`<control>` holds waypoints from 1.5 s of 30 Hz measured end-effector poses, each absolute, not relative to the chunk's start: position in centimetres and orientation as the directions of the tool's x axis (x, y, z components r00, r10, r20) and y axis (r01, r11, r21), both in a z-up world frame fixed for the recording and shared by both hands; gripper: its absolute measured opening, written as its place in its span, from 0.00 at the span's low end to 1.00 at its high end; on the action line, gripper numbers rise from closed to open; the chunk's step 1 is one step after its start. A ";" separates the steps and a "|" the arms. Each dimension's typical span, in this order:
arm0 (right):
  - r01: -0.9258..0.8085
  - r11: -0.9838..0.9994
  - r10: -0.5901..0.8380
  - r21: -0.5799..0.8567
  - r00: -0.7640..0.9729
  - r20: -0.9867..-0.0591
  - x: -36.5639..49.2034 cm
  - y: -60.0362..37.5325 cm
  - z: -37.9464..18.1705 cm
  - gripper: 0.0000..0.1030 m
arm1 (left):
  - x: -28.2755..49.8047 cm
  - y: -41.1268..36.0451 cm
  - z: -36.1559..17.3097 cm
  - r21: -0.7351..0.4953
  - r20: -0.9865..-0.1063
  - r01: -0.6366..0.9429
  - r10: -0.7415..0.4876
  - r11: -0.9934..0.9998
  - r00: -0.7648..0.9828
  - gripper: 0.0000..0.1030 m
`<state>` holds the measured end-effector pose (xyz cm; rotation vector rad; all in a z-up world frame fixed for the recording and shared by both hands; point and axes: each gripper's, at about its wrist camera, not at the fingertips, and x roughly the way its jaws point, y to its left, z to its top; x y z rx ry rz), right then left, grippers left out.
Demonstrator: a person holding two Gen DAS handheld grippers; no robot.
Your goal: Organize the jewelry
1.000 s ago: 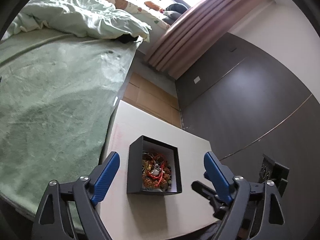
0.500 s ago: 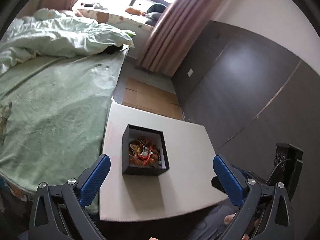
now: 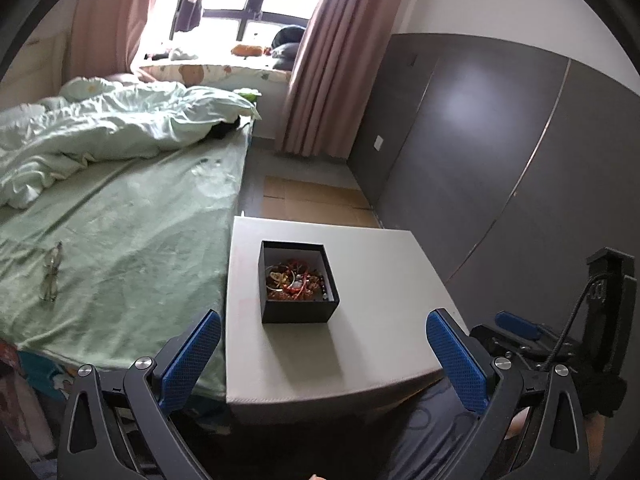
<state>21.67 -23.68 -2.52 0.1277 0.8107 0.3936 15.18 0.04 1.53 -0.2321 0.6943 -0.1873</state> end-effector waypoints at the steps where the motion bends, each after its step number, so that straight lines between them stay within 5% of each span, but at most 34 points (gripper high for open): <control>1: -0.290 0.922 0.385 0.256 0.629 -0.675 21.1 -23.8 -2.5 0.96 | 14.9 -0.1 1.5 -0.263 -0.610 0.097 -0.244 0.960 0.754 1.00; 18: -0.251 0.946 0.324 0.206 0.690 -0.647 14.6 -25.9 -1.7 0.97 | 8.1 -2.6 2.5 -0.119 -0.581 0.127 -0.172 0.985 0.795 1.00; 45: -0.248 0.949 0.316 0.197 0.700 -0.641 12.8 -25.7 -1.2 1.00 | 6.7 -1.2 3.3 -0.169 -0.552 0.119 -0.194 0.979 0.811 1.00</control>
